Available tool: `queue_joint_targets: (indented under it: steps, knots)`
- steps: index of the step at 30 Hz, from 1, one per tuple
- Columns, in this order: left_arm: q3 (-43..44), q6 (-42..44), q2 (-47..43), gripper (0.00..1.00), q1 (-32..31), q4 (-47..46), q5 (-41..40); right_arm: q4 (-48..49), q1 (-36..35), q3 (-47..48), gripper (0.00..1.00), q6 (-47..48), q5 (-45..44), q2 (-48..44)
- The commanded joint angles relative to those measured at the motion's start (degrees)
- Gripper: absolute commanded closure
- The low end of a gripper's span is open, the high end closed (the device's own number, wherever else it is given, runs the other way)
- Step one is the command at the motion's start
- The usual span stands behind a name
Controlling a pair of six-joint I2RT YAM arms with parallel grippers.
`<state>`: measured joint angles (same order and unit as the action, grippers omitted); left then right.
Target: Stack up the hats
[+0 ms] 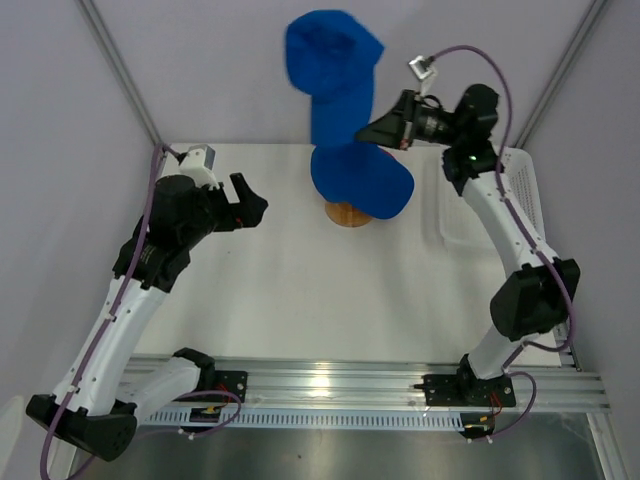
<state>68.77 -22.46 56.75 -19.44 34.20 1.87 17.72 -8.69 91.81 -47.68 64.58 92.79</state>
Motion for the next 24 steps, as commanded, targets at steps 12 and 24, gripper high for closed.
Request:
queue_joint_targets:
  steps: [12,24]
  knots:
    - [-5.1,-0.2,-7.1,0.0,-0.4,-3.8,-1.6,-16.4,-6.3,8.4,1.0,0.9,7.0,16.4]
    - [-4.5,-2.5,-3.1,0.01,-0.4,-4.5,-1.5,-41.3,5.6,11.8,0.98,21.5,8.8,20.5]
